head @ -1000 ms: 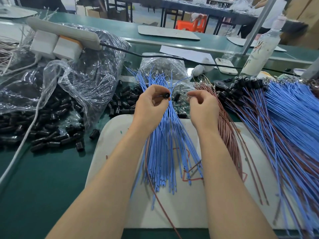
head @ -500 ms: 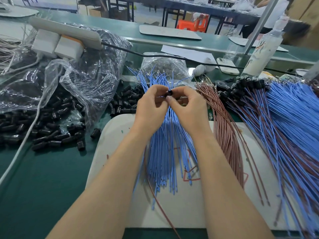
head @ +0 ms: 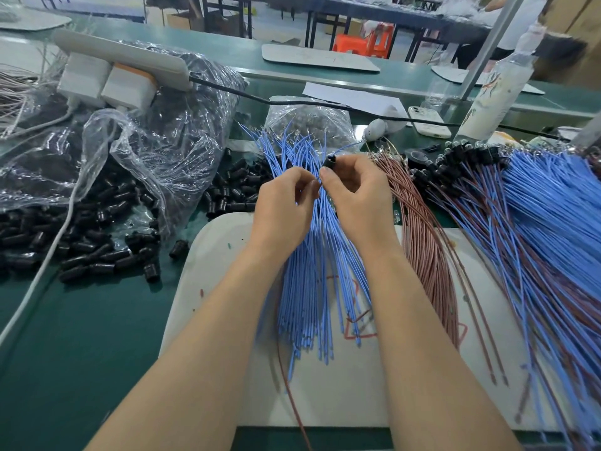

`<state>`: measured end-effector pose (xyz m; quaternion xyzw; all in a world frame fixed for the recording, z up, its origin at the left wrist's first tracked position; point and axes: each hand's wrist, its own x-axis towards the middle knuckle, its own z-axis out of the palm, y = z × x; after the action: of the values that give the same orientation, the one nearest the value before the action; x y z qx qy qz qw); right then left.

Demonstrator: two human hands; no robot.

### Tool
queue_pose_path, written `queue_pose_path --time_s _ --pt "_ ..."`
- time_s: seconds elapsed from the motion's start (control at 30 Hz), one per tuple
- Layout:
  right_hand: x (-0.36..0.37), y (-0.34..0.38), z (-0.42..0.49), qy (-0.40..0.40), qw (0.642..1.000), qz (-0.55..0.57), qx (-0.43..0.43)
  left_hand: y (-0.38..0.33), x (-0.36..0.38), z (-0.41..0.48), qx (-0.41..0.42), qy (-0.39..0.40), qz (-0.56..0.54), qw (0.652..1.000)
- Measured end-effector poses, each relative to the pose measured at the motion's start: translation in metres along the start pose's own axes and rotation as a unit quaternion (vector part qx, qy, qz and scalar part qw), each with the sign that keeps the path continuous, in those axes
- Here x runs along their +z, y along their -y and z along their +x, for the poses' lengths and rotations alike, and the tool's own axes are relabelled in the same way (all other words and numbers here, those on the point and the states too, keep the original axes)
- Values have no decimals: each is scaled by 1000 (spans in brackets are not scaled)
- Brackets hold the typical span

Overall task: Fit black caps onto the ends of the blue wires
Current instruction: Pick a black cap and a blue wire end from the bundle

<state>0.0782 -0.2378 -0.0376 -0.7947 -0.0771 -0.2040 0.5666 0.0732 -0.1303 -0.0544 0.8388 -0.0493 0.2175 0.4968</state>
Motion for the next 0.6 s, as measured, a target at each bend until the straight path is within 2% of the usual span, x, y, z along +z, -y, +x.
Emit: queue_pose_path --time_s 0.6 --pt "0 -2 -1 24 998 -55 20 1 2 0 -17 1 17 1000"
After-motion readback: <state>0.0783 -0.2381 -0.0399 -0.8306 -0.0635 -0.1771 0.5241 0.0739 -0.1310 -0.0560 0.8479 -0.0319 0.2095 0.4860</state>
